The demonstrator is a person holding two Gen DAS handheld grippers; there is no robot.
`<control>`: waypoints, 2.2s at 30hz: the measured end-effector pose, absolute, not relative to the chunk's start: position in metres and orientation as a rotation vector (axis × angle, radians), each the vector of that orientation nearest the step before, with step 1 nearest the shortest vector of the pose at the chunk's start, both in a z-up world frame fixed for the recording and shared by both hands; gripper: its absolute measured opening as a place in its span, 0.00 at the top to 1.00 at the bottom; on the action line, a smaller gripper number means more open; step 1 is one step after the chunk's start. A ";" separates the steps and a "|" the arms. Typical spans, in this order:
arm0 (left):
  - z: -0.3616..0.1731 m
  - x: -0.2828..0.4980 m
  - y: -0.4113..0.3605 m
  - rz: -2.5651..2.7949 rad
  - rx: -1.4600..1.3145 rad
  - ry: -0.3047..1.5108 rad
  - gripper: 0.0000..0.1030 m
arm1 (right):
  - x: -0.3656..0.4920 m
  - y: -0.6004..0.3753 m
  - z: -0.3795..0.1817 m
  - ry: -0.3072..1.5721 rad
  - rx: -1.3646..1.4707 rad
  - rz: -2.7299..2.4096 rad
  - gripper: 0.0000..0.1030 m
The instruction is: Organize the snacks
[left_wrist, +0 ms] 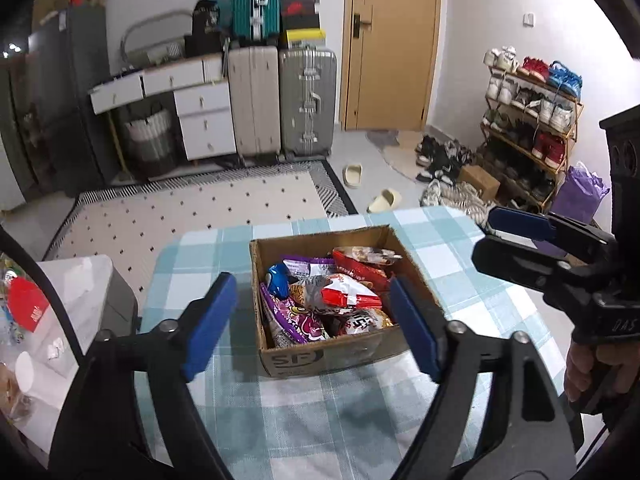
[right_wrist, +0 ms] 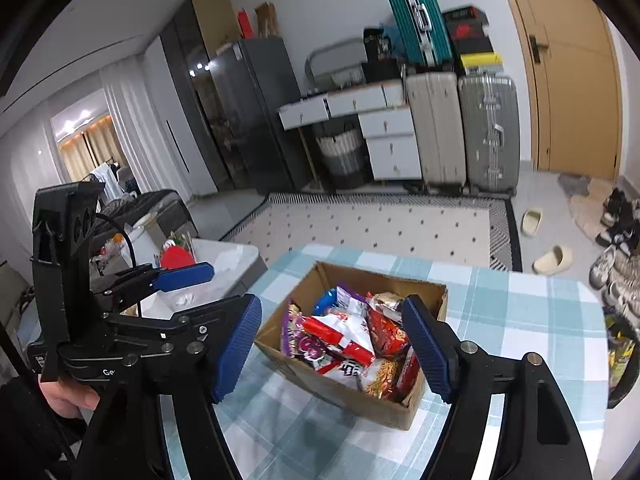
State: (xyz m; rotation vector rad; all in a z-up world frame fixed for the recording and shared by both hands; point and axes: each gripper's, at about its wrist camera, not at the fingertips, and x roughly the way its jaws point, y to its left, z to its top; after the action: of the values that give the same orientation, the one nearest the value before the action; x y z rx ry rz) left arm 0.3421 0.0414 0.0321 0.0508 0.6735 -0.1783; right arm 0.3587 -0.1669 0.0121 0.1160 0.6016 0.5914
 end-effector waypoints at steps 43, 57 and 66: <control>-0.078 0.138 0.079 0.032 0.067 0.355 0.00 | 0.170 -0.250 -0.114 0.417 0.244 0.351 0.01; -0.134 0.179 0.075 0.105 0.053 0.436 0.00 | 0.170 -0.233 -0.144 0.345 0.129 0.280 0.01; -0.130 0.168 0.076 0.099 0.037 0.375 0.00 | 0.168 -0.240 -0.142 0.340 0.160 0.251 0.01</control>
State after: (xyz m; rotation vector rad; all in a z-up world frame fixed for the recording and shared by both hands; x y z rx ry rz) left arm 0.1675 0.0764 -0.1301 0.0371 0.3749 0.0985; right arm 0.1680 -0.2400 -0.1420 0.1602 0.3400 0.2512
